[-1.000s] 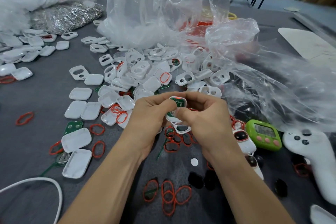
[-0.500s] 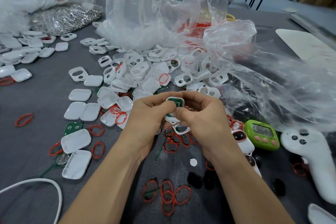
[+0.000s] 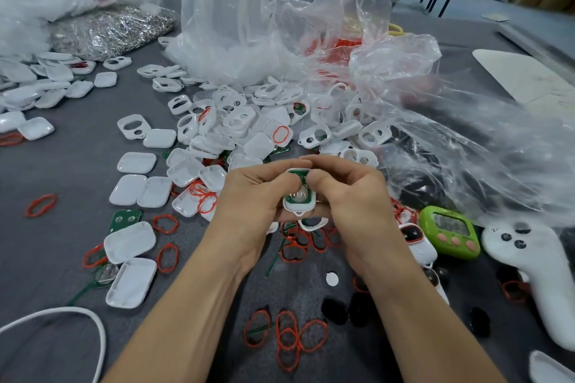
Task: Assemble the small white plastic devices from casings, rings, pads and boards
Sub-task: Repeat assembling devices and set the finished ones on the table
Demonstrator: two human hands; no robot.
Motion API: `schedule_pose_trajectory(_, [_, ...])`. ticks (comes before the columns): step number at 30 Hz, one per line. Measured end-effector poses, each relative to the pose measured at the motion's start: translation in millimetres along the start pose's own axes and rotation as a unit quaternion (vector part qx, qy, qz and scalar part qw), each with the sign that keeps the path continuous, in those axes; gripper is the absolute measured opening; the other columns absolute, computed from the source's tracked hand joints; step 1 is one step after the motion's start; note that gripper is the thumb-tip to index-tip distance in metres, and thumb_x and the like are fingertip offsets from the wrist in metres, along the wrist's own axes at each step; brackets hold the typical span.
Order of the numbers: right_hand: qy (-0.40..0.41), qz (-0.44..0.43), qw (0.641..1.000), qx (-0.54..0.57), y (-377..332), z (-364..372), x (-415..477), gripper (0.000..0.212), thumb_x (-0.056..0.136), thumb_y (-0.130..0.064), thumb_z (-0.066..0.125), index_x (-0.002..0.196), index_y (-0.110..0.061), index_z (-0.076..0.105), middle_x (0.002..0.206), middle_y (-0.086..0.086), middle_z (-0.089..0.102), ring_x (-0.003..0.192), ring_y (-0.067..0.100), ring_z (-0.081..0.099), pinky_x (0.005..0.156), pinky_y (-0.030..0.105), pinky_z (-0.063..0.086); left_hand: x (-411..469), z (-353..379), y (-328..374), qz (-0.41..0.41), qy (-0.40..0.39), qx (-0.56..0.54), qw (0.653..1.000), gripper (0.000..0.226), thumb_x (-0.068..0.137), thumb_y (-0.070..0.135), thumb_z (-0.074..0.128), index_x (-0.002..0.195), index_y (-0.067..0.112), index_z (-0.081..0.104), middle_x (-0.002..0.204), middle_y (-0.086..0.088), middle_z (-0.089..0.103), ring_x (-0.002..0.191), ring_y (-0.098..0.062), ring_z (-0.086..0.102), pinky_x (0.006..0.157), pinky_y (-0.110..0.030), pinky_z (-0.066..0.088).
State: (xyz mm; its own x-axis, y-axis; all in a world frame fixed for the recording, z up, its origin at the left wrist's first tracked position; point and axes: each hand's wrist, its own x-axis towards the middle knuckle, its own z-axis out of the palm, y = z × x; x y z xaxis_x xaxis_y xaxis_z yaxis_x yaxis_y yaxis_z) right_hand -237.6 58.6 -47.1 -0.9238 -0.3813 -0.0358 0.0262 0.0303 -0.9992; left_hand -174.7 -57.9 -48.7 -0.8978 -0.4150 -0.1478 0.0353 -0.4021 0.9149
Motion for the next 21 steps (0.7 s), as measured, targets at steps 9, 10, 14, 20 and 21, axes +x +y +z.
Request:
schedule_pose_trajectory(9, [0.063, -0.045, 0.996, -0.050, 0.8, 0.0, -2.1, 0.022, 0.086, -0.011, 0.074, 0.084, -0.031, 0.083, 0.081, -0.006, 0.080, 0.080, 0.015, 0.078, 0.082, 0.042, 0.063, -0.6, -1.3, -4.6, 0.021, -0.031, 0.005, 0.999, 0.032, 0.090, -0.016, 0.057, 0.103, 0.004, 0.080, 0.085, -0.021, 0.077, 0.072, -0.025, 0.076, 0.061, -0.033, 0.062])
schedule_pose_trajectory(10, [0.063, -0.042, 0.996, -0.052, 0.4, 0.1, -2.3, 0.019, 0.085, -0.013, 0.074, 0.085, -0.030, 0.083, 0.081, -0.006, 0.080, 0.081, 0.015, 0.078, 0.082, 0.042, 0.063, -0.4, -1.3, -4.9, 0.021, -0.032, 0.006, 0.999, 0.032, 0.091, -0.015, 0.057, 0.105, 0.003, 0.079, 0.085, -0.021, 0.077, 0.073, -0.025, 0.076, 0.061, -0.033, 0.062])
schedule_pose_trajectory(14, [0.052, -0.028, 0.997, -0.047, -1.8, -0.7, -4.0, 0.016, 0.080, -0.021, 0.070, 0.088, -0.026, 0.083, 0.082, -0.004, 0.080, 0.082, 0.017, 0.078, 0.083, 0.045, 0.063, 0.4, -0.3, -5.1, 0.021, -0.034, 0.013, 0.999, 0.031, 0.093, -0.014, 0.056, 0.109, 0.002, 0.077, 0.082, -0.016, 0.077, 0.071, -0.020, 0.076, 0.059, -0.028, 0.061])
schedule_pose_trajectory(20, [0.050, -0.024, 0.996, -0.068, -1.2, 3.7, -4.3, 0.021, 0.078, -0.026, 0.067, 0.092, -0.026, 0.082, 0.084, -0.006, 0.080, 0.084, 0.015, 0.077, 0.084, 0.045, 0.063, 1.0, -1.7, -7.6, 0.027, -0.018, 0.016, 0.999, 0.029, 0.091, -0.014, 0.058, 0.106, 0.001, 0.078, 0.085, -0.019, 0.078, 0.069, -0.020, 0.075, 0.056, -0.024, 0.058])
schedule_pose_trajectory(21, [0.046, -0.020, 0.996, -0.069, -1.9, 3.6, -4.3, 0.020, 0.078, -0.027, 0.067, 0.092, -0.027, 0.081, 0.084, -0.008, 0.080, 0.084, 0.014, 0.077, 0.083, 0.043, 0.062, 1.5, -1.9, -7.8, 0.027, -0.012, 0.016, 0.999, 0.030, 0.091, -0.014, 0.058, 0.105, 0.002, 0.079, 0.085, -0.019, 0.078, 0.070, -0.020, 0.075, 0.057, -0.025, 0.059])
